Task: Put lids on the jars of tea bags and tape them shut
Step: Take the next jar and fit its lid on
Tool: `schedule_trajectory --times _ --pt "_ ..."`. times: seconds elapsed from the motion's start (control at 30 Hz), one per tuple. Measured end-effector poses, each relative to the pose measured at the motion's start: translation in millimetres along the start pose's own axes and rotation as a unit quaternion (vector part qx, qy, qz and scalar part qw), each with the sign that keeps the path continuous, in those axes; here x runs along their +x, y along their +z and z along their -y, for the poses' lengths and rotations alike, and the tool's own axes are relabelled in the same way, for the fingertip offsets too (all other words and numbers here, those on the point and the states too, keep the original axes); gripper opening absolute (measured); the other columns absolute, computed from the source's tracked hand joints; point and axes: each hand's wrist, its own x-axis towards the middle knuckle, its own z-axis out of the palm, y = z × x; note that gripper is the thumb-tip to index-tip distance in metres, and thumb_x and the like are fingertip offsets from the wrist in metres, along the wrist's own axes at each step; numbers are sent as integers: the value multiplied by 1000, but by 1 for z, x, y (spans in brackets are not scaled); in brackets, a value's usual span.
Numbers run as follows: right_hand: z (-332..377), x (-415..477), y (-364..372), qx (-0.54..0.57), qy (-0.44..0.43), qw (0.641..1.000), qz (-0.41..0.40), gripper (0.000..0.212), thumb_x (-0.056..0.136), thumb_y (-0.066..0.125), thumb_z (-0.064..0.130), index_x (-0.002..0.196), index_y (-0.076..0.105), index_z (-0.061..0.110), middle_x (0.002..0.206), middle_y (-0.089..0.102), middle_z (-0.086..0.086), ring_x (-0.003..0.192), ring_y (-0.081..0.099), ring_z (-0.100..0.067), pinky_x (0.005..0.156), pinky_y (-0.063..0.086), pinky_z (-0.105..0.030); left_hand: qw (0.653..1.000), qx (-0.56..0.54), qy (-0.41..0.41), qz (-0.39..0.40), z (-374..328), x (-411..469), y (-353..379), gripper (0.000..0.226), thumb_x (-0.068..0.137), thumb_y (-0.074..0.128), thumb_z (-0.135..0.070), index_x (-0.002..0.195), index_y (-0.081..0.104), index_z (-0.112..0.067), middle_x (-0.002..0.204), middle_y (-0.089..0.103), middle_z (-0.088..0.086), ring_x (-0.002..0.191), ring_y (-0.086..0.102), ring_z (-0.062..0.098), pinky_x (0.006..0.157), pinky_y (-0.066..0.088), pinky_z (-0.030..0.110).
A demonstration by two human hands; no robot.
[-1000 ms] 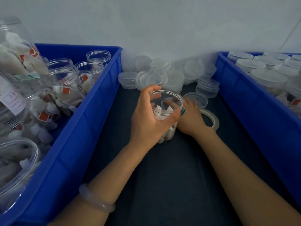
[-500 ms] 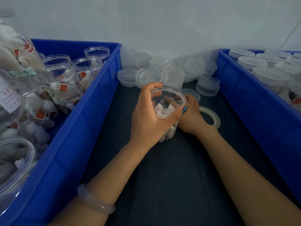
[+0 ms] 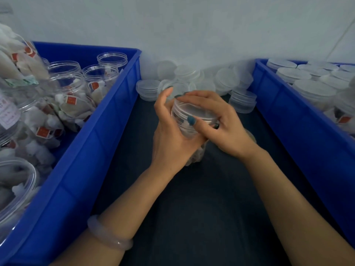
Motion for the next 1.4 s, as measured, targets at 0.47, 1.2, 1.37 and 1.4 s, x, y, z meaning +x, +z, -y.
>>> schedule_trajectory --times 0.47,1.2,1.37,1.4 --pt "3 -2 -2 -87 28 996 5 44 91 71 41 134 63 35 138 49 3 129 48 -3 107 45 -33 998 -50 -21 37 11 1 5 113 63 92 -33 142 13 -16 137 42 1 126 54 10 98 54 29" --pt "-13 -3 -32 400 91 911 36 49 73 76 57 116 75 34 122 72 6 116 66 -13 89 56 -33 696 -502 -391 332 1 7 -19 81 60 89 -57 127 69 -16 126 67 17 110 66 36 92 56 53" --pt "-22 0 -33 258 101 961 0 35 94 55 24 127 67 25 130 69 3 121 64 -18 96 55 -32 943 -169 -227 172 -2 1 -4 71 59 90 -49 122 59 -38 112 69 -15 100 69 9 74 58 23" --pt "-23 0 -28 238 101 966 -4 36 94 57 24 128 66 25 130 68 6 121 64 -15 97 54 -28 969 -84 -187 135 0 -1 -1 77 58 90 -50 125 52 -41 113 64 -19 100 66 4 74 57 22"
